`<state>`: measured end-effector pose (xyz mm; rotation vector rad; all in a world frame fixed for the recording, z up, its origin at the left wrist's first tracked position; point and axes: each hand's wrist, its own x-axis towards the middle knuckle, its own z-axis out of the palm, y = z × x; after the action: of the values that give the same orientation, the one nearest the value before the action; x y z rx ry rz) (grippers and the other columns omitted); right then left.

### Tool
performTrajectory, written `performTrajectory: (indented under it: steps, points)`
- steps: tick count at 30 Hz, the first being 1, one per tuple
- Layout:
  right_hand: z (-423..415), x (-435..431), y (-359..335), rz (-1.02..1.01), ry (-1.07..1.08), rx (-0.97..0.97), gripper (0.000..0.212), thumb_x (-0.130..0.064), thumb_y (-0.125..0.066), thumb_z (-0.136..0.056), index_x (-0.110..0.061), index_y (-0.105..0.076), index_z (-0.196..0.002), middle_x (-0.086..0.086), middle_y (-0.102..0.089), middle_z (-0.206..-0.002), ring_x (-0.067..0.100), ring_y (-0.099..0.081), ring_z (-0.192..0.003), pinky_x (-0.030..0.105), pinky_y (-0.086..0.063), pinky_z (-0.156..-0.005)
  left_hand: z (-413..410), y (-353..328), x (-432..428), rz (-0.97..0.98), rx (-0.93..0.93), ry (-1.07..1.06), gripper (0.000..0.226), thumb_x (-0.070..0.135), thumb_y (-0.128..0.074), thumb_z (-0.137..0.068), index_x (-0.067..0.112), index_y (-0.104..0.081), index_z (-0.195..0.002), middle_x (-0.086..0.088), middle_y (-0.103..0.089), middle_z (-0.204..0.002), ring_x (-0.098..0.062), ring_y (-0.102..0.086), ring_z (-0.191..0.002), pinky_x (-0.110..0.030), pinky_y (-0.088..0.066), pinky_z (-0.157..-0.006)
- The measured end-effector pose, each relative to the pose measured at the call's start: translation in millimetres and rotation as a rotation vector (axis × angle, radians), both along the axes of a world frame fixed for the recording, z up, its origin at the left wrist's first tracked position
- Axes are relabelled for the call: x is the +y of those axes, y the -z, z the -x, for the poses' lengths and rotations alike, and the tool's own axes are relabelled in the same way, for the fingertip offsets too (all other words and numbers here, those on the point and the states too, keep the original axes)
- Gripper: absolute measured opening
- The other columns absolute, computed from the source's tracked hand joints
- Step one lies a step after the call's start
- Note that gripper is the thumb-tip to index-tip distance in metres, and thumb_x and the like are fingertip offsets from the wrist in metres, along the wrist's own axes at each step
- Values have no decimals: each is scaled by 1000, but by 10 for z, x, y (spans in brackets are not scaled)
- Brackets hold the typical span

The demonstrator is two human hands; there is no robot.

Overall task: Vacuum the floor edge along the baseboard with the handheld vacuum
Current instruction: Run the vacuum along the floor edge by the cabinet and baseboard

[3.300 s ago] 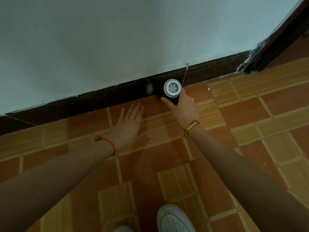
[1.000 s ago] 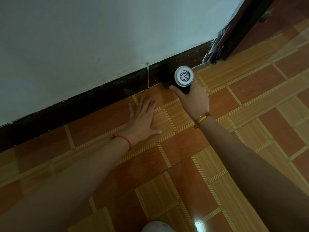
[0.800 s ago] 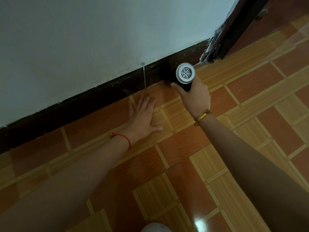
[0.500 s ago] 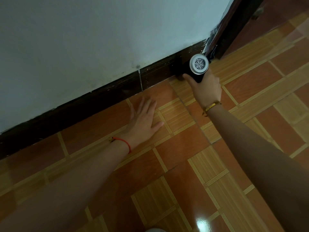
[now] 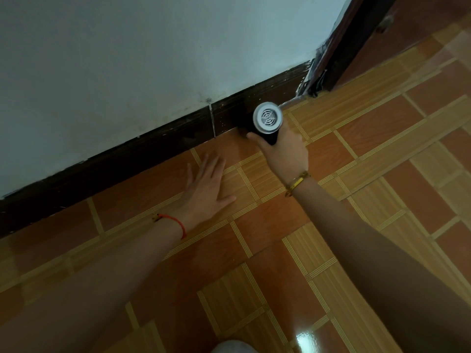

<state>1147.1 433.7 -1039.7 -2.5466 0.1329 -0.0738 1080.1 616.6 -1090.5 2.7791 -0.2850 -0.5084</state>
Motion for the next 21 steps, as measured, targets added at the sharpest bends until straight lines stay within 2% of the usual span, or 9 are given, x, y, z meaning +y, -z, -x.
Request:
performTrajectory:
  steps: [5,9,13,16,21]
  points:
    - [278,93,23,34,-82,11,76,-67,-58,-82,-16,-44,-138,3,-70,-103,20,-67,-86,35,-56,-65,158,21,48,-40,-5,17,101,59,-57,-88,15,3,-157,-4,3,-166,-22,10,-152,-57,8,-118]
    - [384,-76,11,84,10,26,78,-68,-55,-83,-13,-43,-137,1,-67,-97,19,-66,-80,31,-52,-58,283,16,55,-32,-12,45,105,58,-60,-86,14,3,-157,-5,3,-166,-22,11,-152,-53,13,-116]
    - [487,-372,-15,68,125,41,79,-66,-56,-83,-12,-41,-138,5,-68,-102,18,-65,-80,30,-52,-58,388,-26,16,-8,-14,92,103,57,-60,-87,13,1,-157,-6,3,-166,-21,13,-152,-50,17,-114]
    - [604,-492,-26,87,102,48,81,-67,-56,-83,-13,-39,-140,5,-69,-103,17,-64,-79,28,-49,-56,437,-62,-89,-21,29,110,102,56,-58,-88,12,3,-157,-6,6,-166,-22,14,-152,-52,16,-117]
    - [849,-455,-43,51,-20,106,82,-68,-55,-81,-16,-38,-141,4,-68,-105,18,-67,-86,36,-60,-66,492,-144,-270,-46,65,131,103,55,-59,-89,12,5,-157,-6,9,-166,-23,13,-152,-53,13,-117]
